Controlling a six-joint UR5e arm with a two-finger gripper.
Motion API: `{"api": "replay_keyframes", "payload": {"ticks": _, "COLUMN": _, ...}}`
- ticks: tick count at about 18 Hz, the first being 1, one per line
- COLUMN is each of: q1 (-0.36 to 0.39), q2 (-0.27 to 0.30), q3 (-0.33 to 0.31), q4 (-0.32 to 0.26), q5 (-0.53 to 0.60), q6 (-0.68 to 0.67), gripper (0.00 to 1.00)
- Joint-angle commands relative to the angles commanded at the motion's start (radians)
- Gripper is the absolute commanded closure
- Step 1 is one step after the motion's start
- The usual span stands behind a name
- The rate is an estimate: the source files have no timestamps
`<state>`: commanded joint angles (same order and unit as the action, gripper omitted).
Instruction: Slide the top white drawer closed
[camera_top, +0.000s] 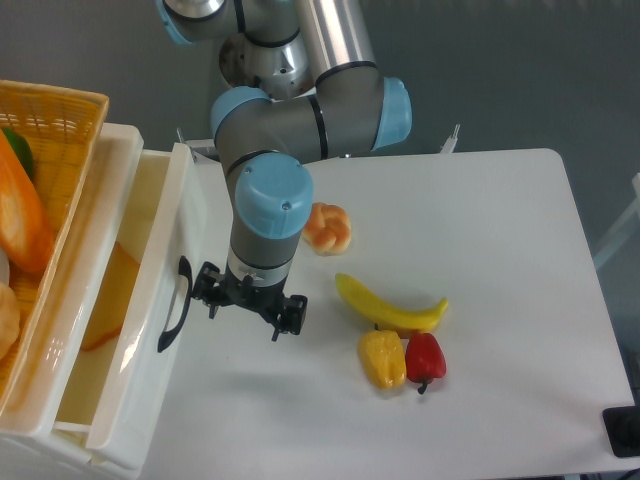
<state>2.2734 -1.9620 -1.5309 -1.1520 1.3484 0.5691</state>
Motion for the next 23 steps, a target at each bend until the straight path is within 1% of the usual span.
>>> {"api": "replay_keyframes", "payload": {"ticks": 12, "q1": -0.038, "q2": -0.003, "q3": 0.006, "q4": 0.006, "q5": 0.000, "q6": 0.000, "gripper": 0.00}}
{"api": "replay_keyframes", "payload": {"ticks": 23, "q1": -0.041, "q2": -0.003, "q3": 0.005, "q4": 0.008, "q5": -0.002, "q6": 0.002, "gripper": 0.00}}
